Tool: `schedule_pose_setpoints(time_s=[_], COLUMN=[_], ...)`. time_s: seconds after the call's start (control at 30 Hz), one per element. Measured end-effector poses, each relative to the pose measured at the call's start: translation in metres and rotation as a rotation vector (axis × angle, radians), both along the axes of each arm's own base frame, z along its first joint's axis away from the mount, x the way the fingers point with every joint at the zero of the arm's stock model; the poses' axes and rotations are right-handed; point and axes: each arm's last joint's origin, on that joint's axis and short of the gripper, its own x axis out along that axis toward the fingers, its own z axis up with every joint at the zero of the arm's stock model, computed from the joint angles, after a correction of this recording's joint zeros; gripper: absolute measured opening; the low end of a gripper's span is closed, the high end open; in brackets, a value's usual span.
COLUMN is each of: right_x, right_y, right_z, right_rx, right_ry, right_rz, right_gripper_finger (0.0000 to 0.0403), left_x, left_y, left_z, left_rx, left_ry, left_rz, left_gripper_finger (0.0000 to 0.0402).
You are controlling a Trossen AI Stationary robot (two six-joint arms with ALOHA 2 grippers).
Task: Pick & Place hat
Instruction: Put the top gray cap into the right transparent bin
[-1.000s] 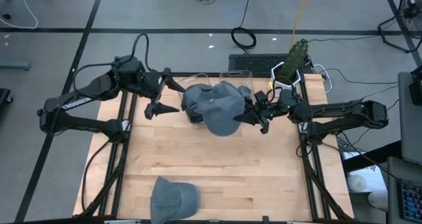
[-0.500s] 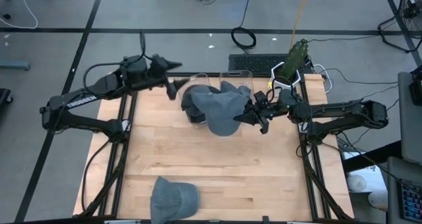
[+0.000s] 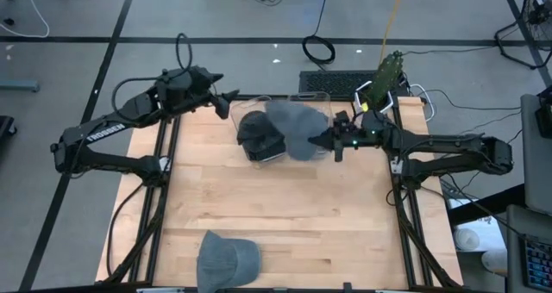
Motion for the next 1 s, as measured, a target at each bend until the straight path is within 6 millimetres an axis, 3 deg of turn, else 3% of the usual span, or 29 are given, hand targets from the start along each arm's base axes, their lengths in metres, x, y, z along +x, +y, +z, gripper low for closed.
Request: schedule_pose_setpoints(time_s=[0.17, 0.33, 0.67, 1.0], right_x=[-0.016, -0.034, -0.02, -0.003], right_y=[-0.008, -0.018, -0.025, -0.026], right_z=[0.003, -0.01, -0.029, -0.034], right_rx=[0.022, 0.093, 0.152, 0.198], right_ry=[0.052, 0.226, 0.312, 0.251], right_rz=[-0.155, -0.309, -0.343, -0.207], right_gripper_finger=[0.0, 0.0, 0.0, 0.0], left_x=[-0.001, 0.0, 0.0, 0.0], left_y=[0.001, 0.001, 0.001, 0.001], left_z=[-0.003, -0.002, -0.002, -0.002], left_rx=[-0.011, -0.011, -0.007, -0.007], left_ry=[0.031, 0.022, 0.025, 0.024], left_rz=[0.01, -0.006, -0.009, -0.009], left_gripper_finger=[0.0366, 0.0365, 0.0365, 0.0365])
